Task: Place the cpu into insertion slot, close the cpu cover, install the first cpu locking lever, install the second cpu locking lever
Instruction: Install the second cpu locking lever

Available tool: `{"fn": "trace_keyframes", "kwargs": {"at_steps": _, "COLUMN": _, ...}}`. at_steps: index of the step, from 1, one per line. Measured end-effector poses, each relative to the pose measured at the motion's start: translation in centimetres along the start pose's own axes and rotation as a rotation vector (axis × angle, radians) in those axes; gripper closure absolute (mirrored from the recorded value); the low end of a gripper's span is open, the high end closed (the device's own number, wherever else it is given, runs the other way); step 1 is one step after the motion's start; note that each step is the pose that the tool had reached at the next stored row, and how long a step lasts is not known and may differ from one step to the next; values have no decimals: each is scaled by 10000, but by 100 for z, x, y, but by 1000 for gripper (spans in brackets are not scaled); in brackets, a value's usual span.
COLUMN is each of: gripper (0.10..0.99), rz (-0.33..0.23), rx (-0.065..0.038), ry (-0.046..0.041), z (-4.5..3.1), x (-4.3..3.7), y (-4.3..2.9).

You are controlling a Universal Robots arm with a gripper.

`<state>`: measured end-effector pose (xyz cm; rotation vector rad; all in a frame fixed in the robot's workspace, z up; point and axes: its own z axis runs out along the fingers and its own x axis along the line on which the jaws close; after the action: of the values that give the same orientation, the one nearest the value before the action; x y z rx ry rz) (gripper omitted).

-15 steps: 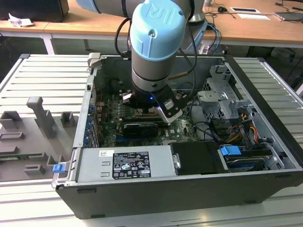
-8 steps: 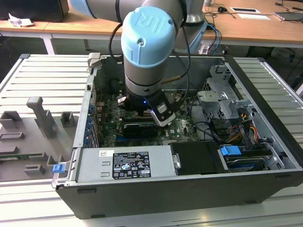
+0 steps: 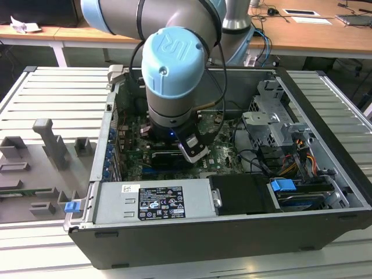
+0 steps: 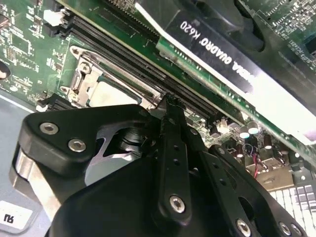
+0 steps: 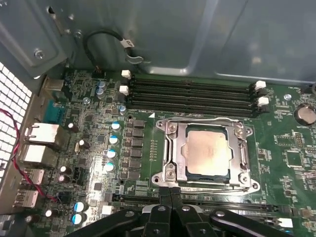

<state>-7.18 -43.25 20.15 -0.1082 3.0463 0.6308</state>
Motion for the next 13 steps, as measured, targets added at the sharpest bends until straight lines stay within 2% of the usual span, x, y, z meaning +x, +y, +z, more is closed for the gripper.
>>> {"fn": "trace_keyframes", "kwargs": {"at_steps": 2, "gripper": 980, "rz": 1, "rx": -94, "ry": -8, "z": 26, "x": 29, "y": -8}}
{"fn": "trace_keyframes", "kwargs": {"at_steps": 5, "gripper": 980, "rz": 2, "rx": -149, "ry": -12, "z": 48, "x": 50, "y": -15}}
{"fn": "trace_keyframes", "kwargs": {"at_steps": 9, "gripper": 980, "rz": 69, "rx": -174, "ry": -44, "z": 78, "x": 75, "y": -9}}
{"fn": "trace_keyframes", "kwargs": {"at_steps": 13, "gripper": 980, "rz": 120, "rx": -200, "ry": -68, "z": 113, "x": 101, "y": 31}}
